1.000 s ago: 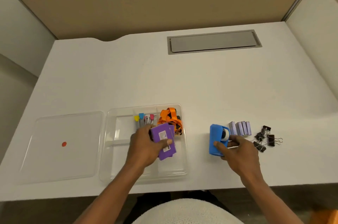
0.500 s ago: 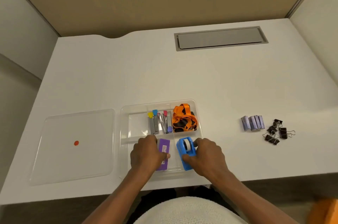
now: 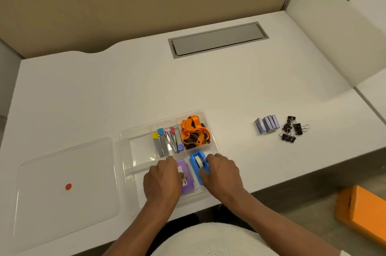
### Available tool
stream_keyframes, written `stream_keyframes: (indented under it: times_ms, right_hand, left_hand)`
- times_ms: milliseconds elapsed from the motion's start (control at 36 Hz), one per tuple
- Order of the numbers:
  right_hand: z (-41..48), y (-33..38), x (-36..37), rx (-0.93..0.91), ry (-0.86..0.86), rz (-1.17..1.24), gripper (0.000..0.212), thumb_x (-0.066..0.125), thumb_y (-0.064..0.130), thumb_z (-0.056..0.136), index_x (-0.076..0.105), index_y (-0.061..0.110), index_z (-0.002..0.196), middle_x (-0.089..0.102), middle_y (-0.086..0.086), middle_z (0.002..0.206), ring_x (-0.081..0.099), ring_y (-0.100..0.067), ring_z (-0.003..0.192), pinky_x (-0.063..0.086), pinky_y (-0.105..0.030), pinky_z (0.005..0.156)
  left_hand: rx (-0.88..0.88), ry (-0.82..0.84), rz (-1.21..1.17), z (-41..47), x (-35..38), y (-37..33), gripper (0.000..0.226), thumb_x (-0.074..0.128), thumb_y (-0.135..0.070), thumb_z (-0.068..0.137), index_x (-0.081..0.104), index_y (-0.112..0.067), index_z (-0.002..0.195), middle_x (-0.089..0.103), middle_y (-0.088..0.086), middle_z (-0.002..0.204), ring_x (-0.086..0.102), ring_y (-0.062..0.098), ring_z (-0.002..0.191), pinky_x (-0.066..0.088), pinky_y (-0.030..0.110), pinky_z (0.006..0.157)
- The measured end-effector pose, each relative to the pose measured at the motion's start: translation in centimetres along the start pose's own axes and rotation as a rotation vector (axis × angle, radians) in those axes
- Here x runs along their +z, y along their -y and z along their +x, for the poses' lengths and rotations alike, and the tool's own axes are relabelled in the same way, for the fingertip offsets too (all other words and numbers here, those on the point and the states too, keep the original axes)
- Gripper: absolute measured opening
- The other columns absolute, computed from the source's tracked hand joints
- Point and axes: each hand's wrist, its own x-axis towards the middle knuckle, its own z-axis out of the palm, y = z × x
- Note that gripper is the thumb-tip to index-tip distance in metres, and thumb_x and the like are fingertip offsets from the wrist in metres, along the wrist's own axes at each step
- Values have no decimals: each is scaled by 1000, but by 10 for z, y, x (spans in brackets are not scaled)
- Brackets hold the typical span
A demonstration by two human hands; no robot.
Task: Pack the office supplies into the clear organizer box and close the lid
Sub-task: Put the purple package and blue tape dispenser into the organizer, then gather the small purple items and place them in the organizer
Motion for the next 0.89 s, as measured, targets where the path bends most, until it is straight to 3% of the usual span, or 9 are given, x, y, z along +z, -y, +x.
stream_keyframes:
  times_ms: [56,139,250,389,500,611,722,806,889]
  right_hand:
    - [-1,-5,-6,-1,-29,49,34,63,45,97,68,22,121,72,4,110,57,-11,79,39,-13,70]
    - [-1,-17,-20,7,-61,136,28,66,42,96,72,23,116,74,6,109,65,-10,87,47,-16,78]
    - [3,-42,-46,-7,-150,237,15,70,33,94,75,23,103,74,7,97,64,-7,79,47,-14,74]
    - [20,-94,-76,-37,-324,276,15,77,25,86,73,24,101,70,10,89,66,-4,75,58,-32,74]
    - [44,-145,-94,9,-394,201,32,81,18,82,69,23,111,65,7,98,63,-8,76,57,-33,75]
    - [72,-195,-103,31,-331,96,57,80,16,79,57,25,131,61,-4,119,66,-22,97,58,-41,78]
    - [97,-227,-111,-6,-234,-4,82,79,8,79,41,23,150,52,-10,138,59,-29,117,57,-41,88]
    - [112,-239,-119,-80,-164,-27,84,76,6,80,39,21,154,45,-11,146,50,-28,130,52,-38,94]
    - [127,-249,-124,-150,-109,-61,83,74,5,80,39,22,154,45,-8,146,47,-28,132,54,-40,94]
  left_hand:
    - [15,-20,8,-2,-5,-2,63,70,-59,89,50,-23,137,65,-2,132,69,20,118,55,23,89]
    - [30,-61,6,-2,-11,-10,60,68,-58,91,49,-24,137,66,-3,130,69,21,117,55,26,89]
    - [136,-186,16,0,-21,-33,46,60,-55,98,55,-24,132,69,-4,123,70,18,110,57,28,86]
    - [340,-253,-42,6,-25,-75,30,60,-51,100,63,-23,111,72,-4,101,69,18,92,58,34,81]
    - [558,-261,-60,12,-16,-122,37,65,-49,97,66,-19,118,69,0,112,65,19,101,58,38,79]
    - [702,-195,-10,32,0,-173,47,68,-46,96,58,-15,129,59,4,128,54,24,119,51,38,83]
    - [726,-121,0,59,24,-220,70,78,-43,89,46,-10,142,49,10,140,46,29,130,51,41,90]
    - [700,-76,-29,79,38,-246,87,85,-40,83,37,-9,149,41,12,148,39,31,138,53,43,94]
    - [684,-56,-89,96,47,-263,96,89,-39,79,33,-8,151,39,14,150,36,32,140,53,43,98]
